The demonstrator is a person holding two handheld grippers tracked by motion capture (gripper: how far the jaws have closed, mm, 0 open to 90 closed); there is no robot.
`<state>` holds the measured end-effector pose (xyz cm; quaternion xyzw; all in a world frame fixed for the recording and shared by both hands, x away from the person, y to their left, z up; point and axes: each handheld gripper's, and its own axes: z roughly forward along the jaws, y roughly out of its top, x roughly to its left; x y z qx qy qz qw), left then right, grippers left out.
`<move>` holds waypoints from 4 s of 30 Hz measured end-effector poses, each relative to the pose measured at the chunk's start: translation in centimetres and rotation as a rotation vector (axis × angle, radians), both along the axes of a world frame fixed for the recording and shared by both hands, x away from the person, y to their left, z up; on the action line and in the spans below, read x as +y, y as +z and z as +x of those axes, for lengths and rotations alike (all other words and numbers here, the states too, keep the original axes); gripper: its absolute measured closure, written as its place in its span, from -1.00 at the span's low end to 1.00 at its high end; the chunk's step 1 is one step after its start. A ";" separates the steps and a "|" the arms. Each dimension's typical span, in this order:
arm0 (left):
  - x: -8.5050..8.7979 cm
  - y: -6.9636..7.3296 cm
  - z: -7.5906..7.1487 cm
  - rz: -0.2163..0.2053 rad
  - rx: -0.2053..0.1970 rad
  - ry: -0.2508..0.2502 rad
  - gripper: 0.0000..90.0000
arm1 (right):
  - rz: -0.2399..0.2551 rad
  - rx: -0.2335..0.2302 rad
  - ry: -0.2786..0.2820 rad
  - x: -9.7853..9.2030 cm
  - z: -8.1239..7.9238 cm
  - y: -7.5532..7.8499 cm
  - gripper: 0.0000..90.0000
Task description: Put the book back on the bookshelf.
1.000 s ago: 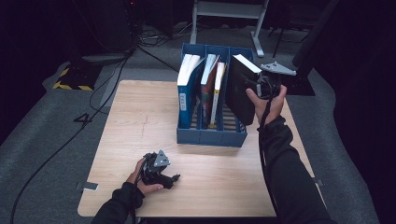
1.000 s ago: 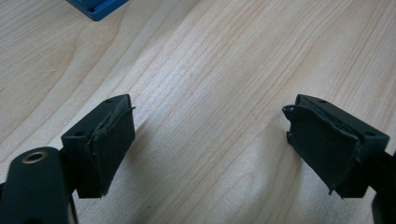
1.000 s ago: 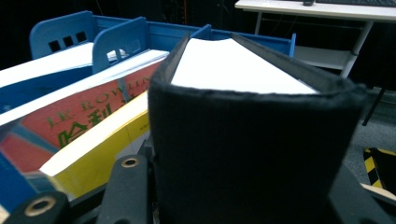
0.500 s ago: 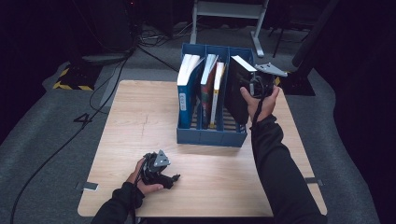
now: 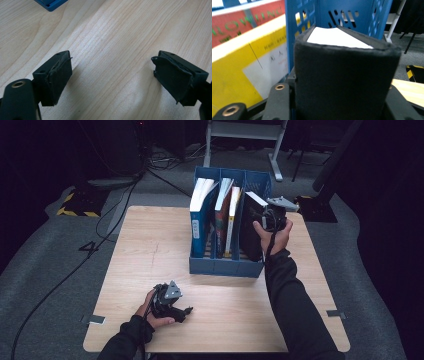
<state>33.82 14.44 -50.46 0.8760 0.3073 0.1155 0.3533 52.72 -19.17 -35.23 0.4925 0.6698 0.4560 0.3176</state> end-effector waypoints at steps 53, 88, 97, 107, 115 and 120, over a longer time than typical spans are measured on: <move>0.0 0.0 0.0 0.001 -0.001 0.001 -0.67 | -0.151 0.040 0.363 -4.6 -8.3 -5.9 0.02; 0.1 0.0 -0.1 0.004 -0.004 -0.001 -0.67 | -0.213 0.015 0.328 -0.2 -7.7 -6.4 -0.13; 0.1 0.0 -0.1 0.005 -0.004 -0.002 -0.67 | -0.157 -0.069 0.250 0.4 -8.1 -4.9 -0.21; 0.1 0.0 -0.1 0.005 -0.003 -0.002 -0.67 | -0.164 -0.091 0.108 1.7 -8.0 -4.4 -0.08; 0.1 0.0 -0.1 0.003 -0.002 -0.006 -0.67 | -0.095 -0.079 -0.022 -0.9 -7.1 -5.0 0.16; 0.0 0.0 -0.1 0.004 -0.002 -0.005 -0.67 | -0.114 -0.094 -0.034 0.0 -6.6 -5.1 0.17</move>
